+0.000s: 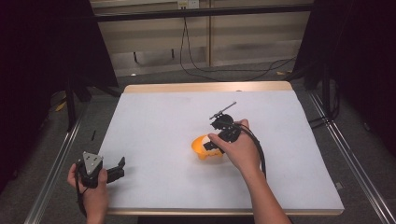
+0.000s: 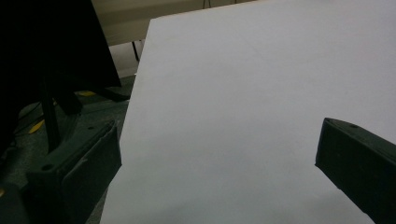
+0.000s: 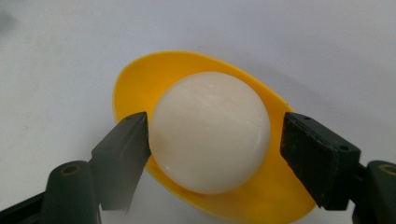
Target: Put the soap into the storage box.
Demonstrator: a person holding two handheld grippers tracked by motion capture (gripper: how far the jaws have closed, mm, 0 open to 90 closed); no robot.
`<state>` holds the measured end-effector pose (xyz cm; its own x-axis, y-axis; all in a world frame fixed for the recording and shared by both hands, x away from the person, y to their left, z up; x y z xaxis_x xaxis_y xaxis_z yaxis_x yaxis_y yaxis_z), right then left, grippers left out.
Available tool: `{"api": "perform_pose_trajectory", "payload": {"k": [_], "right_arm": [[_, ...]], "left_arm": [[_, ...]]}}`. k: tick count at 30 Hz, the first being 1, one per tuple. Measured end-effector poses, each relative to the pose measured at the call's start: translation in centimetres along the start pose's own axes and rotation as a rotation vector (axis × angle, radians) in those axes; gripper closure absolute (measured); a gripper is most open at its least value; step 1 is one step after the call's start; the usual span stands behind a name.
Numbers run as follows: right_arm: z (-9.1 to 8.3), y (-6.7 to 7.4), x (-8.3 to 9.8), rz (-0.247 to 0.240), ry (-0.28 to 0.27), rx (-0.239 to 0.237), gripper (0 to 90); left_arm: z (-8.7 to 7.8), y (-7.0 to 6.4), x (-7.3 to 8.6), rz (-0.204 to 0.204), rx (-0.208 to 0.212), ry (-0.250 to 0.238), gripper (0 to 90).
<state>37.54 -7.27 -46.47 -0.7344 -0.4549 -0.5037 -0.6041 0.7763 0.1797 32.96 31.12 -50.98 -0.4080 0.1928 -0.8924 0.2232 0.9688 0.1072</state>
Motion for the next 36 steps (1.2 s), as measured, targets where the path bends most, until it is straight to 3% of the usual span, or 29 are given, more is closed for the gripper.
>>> {"api": "perform_pose_trajectory", "payload": {"k": [15,23,36], "right_arm": [[-2.2,-1.8,1.2,0.021,-0.059,0.068,10.7],[-3.7,-3.5,2.8,0.065,-0.110,0.116,2.5],[-5.1,-6.0,5.9,0.123,-0.144,0.162,0.0]], "left_arm": [[0.0,0.0,0.0,-0.002,0.000,0.001,0.0],[0.0,0.0,0.0,-0.009,0.001,0.000,0.0],[0.0,0.1,0.0,-0.010,0.004,0.000,0.0]]}}
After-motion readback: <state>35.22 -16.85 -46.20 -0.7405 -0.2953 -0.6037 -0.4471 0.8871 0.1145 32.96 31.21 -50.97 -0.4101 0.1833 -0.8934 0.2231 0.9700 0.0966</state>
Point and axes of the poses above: each handheld gripper's, and its own axes: z roughly forward along the jaws, x roughly out of its underside, y roughly to its left, the point moved 6 cm from there along z, roughly forward along the jaws, and after that the axes turned 1 degree about -z, right-handed, at the moved point
